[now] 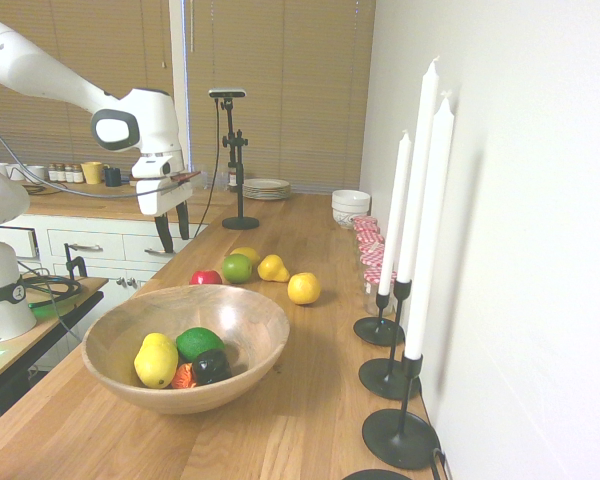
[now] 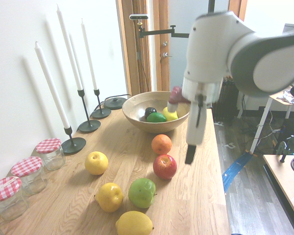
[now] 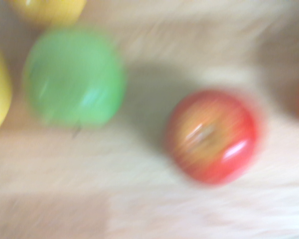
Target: Take green lemon out of the basket
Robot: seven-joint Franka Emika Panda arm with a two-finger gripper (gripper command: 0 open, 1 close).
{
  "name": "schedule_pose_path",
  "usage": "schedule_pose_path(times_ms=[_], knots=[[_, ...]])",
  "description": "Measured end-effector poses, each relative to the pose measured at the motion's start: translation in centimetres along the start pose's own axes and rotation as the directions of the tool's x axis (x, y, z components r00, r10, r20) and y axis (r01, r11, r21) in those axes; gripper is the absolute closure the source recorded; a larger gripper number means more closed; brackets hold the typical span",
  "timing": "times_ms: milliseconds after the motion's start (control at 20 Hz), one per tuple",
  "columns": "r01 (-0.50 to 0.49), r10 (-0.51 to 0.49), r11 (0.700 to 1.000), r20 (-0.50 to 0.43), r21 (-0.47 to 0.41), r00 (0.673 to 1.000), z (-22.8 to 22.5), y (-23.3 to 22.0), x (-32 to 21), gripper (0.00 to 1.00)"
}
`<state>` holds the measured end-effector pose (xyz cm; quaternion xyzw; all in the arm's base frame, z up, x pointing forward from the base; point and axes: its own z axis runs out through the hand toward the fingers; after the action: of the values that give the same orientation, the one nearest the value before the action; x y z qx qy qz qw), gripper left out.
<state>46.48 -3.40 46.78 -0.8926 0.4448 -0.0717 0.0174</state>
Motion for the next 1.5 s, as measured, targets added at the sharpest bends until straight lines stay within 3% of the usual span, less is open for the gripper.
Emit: schedule_pose_path(times_ms=[350,700,1100,1500], knots=[[-0.004,0.003,1.000,-0.044,-0.022,0.999,-5.1,5.3,9.1,0.00],[-0.043,0.042,0.998,-0.040,-0.035,0.998,-4.8,10.2,18.7,0.00],[-0.053,0.054,0.997,0.029,-0.060,0.998,2.5,5.8,26.9,0.00],[-0.087,0.092,0.993,0.060,-0.082,0.994,4.8,4.7,30.8,0.00]])
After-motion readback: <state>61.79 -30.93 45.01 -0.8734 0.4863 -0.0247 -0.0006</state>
